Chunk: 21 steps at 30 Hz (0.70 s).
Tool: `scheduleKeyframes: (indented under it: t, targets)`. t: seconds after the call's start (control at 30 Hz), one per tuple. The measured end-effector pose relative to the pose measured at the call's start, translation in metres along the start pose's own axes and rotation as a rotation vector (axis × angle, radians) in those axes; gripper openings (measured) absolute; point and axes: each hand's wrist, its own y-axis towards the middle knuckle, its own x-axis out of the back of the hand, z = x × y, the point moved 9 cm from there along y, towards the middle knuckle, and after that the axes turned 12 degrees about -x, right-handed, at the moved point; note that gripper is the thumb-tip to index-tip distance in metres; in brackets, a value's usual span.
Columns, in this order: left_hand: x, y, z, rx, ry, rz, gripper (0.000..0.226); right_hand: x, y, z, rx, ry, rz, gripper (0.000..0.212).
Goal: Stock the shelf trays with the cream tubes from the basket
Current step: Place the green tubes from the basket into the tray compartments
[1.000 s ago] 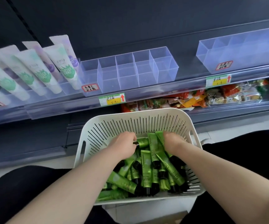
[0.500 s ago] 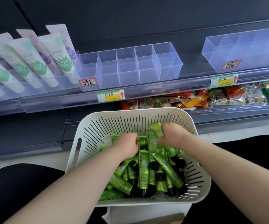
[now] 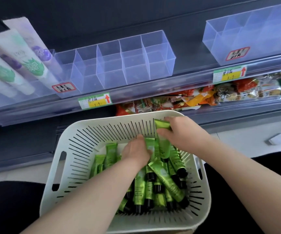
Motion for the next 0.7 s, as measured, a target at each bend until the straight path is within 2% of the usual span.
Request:
scheduleKeyframes:
  t: [0.2,0.37,0.5,0.7]
  targets:
    - [0.003,0.013,-0.002,0.052,-0.012,0.009,0.055,0.009,-0.007,0.014,0.086,-0.079,-0.068,0.029]
    - [-0.016,-0.004,0.017,0.128,-0.221,0.102,0.040,0.001,-0.007,0.033,0.145,-0.174,-0.022,0.021]
    - [0.016,-0.024,0.033,0.139,-0.272,-0.039,0.052,0.013,-0.013,0.050,0.203,-0.263,-0.109,0.021]
    - [0.121,-0.066,0.025,-0.066,-0.264,-0.399,0.028,0.070,-0.050,0.080,0.216,-0.151,-0.387,0.023]
